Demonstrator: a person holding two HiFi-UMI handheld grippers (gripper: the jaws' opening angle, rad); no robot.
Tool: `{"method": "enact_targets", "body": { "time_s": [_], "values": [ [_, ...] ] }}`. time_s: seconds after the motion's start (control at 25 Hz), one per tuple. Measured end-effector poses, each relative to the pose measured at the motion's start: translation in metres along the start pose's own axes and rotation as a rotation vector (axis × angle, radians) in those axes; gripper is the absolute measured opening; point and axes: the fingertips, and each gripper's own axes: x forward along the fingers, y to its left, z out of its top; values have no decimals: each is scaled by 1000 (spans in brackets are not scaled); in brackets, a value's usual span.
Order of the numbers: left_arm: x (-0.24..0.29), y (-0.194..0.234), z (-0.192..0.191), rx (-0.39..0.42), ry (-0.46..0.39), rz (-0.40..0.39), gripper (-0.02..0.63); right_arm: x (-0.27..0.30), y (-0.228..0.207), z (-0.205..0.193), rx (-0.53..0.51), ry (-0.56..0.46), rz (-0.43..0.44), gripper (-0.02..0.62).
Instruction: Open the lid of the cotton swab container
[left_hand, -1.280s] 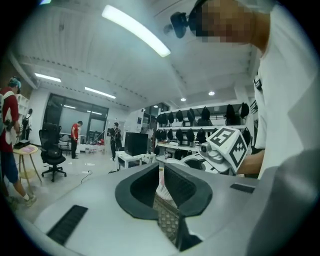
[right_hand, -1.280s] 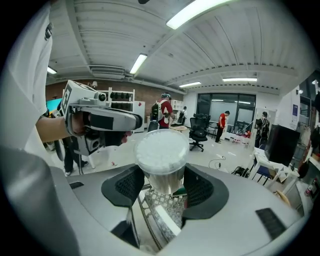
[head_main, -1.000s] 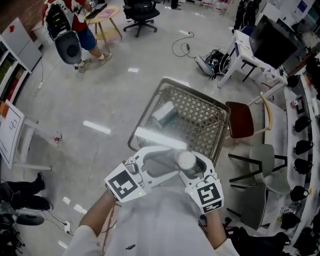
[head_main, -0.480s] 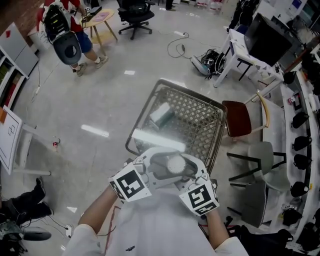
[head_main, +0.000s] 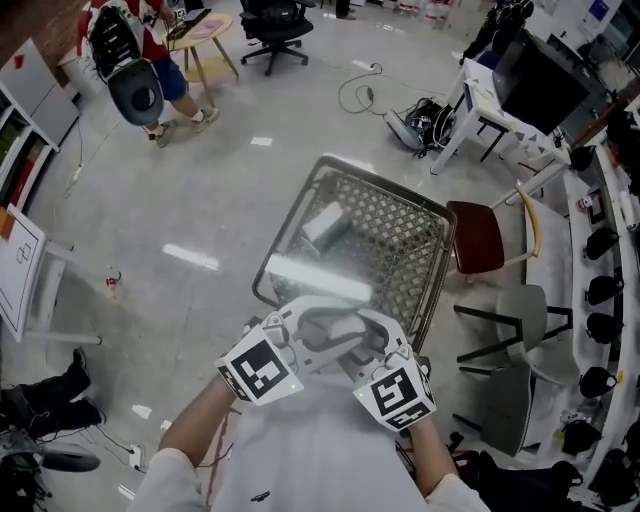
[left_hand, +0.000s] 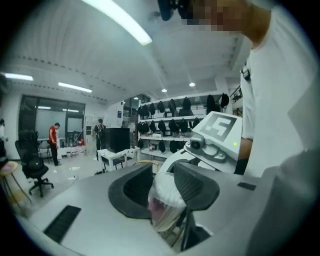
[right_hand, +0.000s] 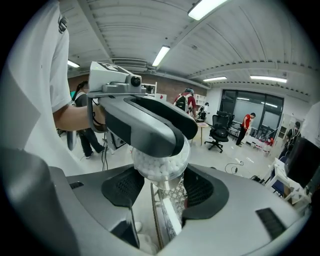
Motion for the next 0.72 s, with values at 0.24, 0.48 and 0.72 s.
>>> {"method": "enact_targets", "body": {
  "time_s": [0.24,0.48,0.72],
  "values": [
    [2,-16,-3,64,55,-68,275,3,0,3,-16,23,19,239],
    [4,-15,-5,55,46,-63,278,1,-2,1,-33,45,1,239],
    [4,-9,-9,62,77,-33,282,1,-4,0,-60,67,-14,239]
  ]
}}
